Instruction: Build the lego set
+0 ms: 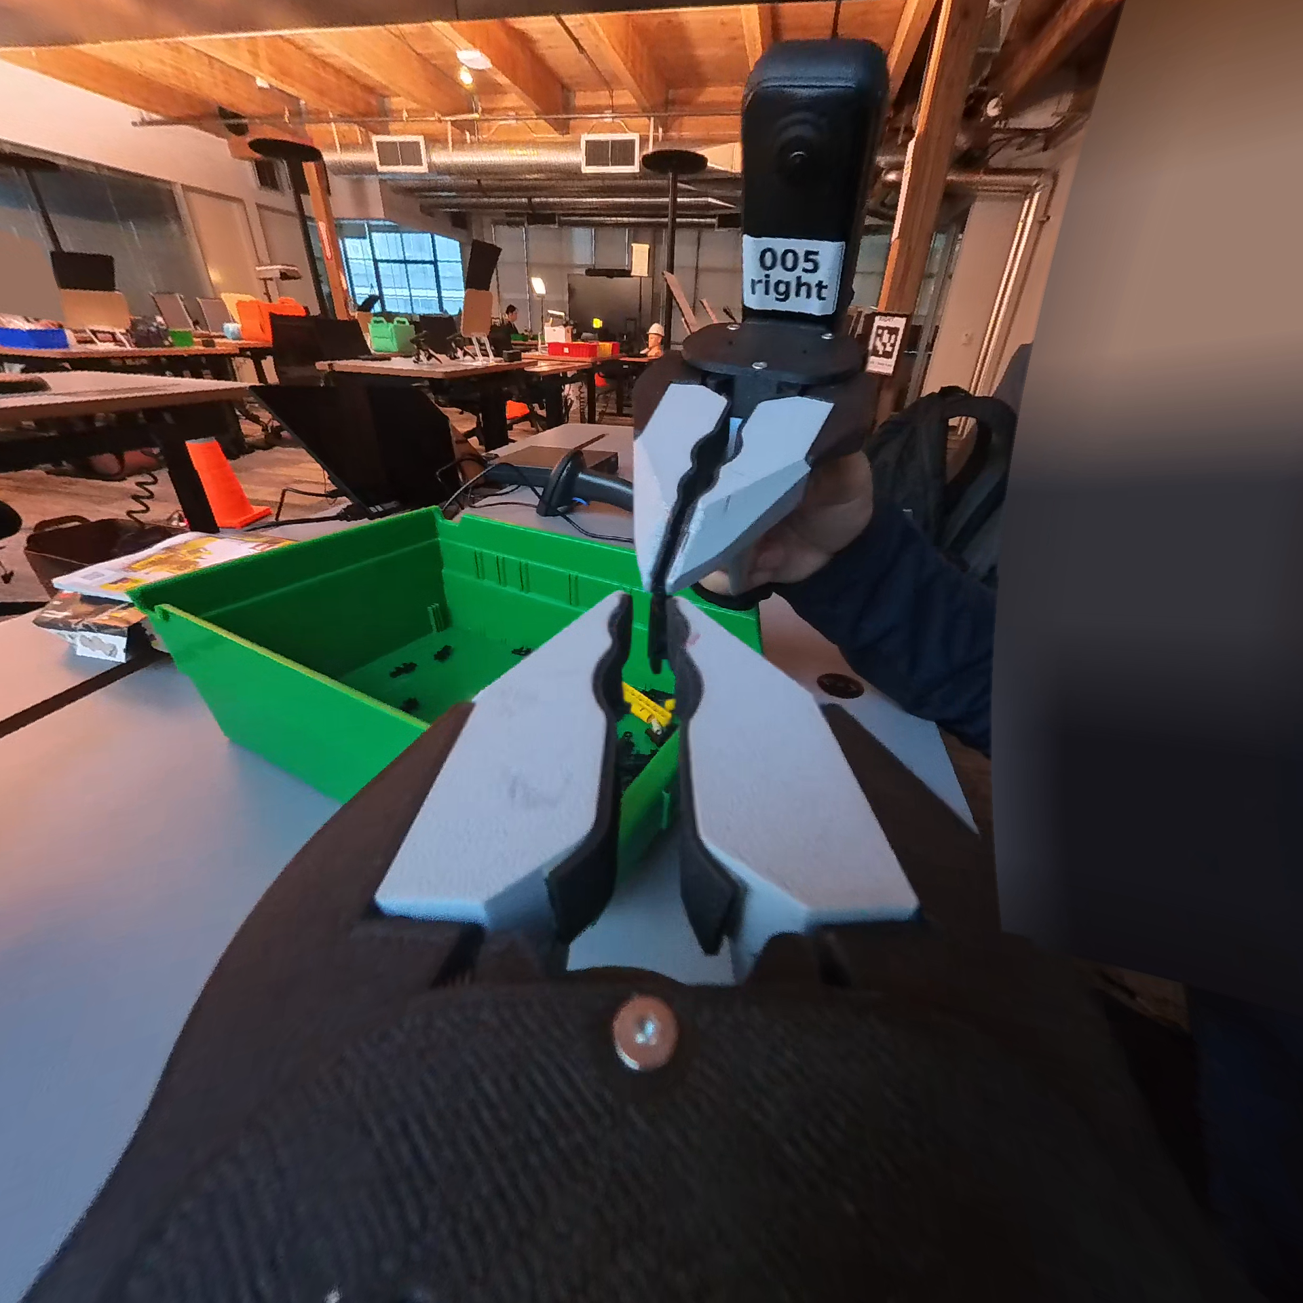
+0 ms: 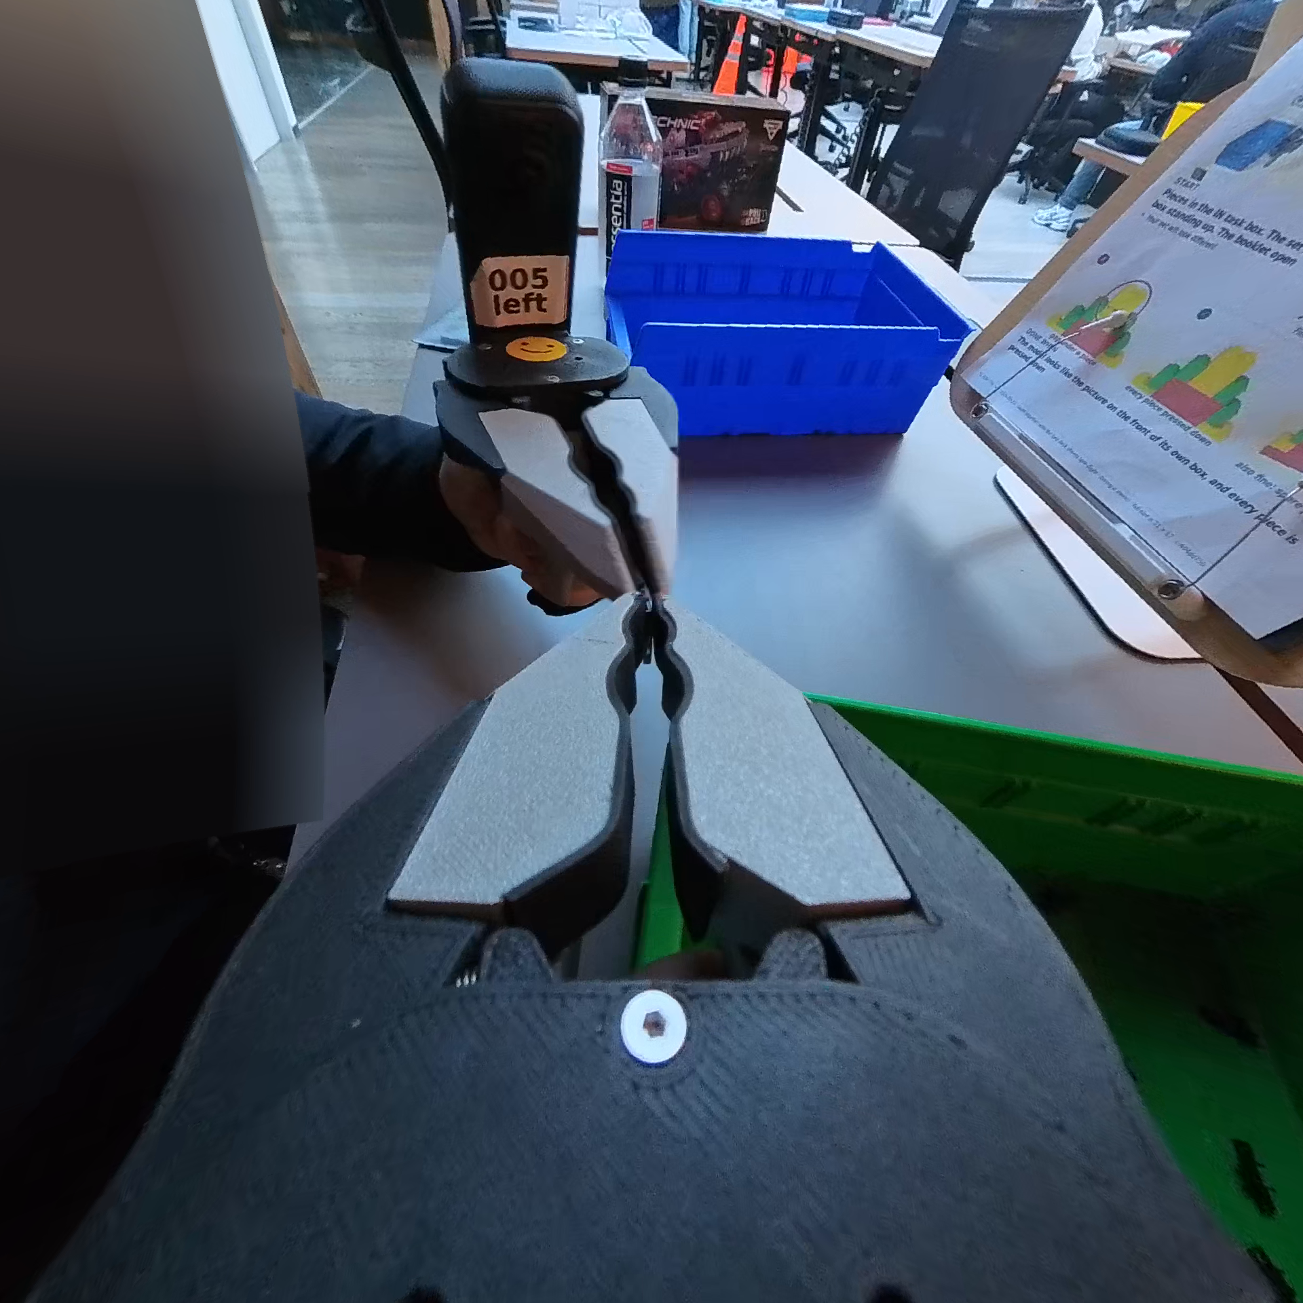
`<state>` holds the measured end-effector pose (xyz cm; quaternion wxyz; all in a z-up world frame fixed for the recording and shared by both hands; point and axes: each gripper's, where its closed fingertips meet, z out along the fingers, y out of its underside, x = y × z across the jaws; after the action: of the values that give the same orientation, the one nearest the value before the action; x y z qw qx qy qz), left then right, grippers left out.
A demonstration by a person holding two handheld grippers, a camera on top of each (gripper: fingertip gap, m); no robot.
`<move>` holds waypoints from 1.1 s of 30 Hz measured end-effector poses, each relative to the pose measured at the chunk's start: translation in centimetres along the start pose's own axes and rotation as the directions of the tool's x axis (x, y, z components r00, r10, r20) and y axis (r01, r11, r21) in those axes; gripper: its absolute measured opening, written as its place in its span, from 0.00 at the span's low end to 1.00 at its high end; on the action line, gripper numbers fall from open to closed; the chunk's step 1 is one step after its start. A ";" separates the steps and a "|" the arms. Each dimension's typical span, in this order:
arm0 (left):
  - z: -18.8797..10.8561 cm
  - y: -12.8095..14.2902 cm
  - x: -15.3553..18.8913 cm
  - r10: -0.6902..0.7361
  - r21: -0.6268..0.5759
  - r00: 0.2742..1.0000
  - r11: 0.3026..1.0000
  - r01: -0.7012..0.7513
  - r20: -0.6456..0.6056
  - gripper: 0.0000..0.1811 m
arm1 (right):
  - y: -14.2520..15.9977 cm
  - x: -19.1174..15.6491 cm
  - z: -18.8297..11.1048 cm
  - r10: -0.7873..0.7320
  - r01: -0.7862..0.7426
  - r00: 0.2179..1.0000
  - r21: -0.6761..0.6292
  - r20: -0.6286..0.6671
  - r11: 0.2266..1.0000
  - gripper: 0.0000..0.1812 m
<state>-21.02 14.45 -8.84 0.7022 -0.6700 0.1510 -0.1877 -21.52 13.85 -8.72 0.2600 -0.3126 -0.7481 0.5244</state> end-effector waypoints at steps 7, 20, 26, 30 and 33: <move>0.1 0.2 0.1 -0.005 -0.009 1.000 1.000 0.005 -0.006 0.04 | 0.1 -0.1 0.3 0.013 -0.013 1.000 0.000 0.012 1.000 0.00; 0.1 0.1 0.2 -0.003 -0.002 1.000 1.000 0.003 -0.006 0.02 | -0.1 0.0 0.1 0.008 -0.008 1.000 0.006 0.004 1.000 0.00; 0.1 0.3 0.2 -0.028 -0.012 0.999 1.000 0.028 -0.020 0.04 | -0.5 0.4 -0.3 0.016 -0.015 1.000 0.030 -0.014 0.999 0.00; 0.1 0.1 0.2 -0.008 -0.003 1.000 1.000 0.008 -0.010 0.01 | -0.6 0.3 -0.4 0.014 -0.014 1.000 0.038 -0.006 0.999 0.00; 0.1 0.1 0.2 -0.023 -0.002 1.000 1.000 0.023 -0.015 0.03 | -0.5 0.2 -0.2 0.015 -0.015 1.000 0.029 0.001 0.999 0.00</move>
<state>-20.78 14.46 -8.91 0.6983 -0.6708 0.1490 -0.2006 -21.55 13.99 -8.21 0.2604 -0.3143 -0.7380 0.5375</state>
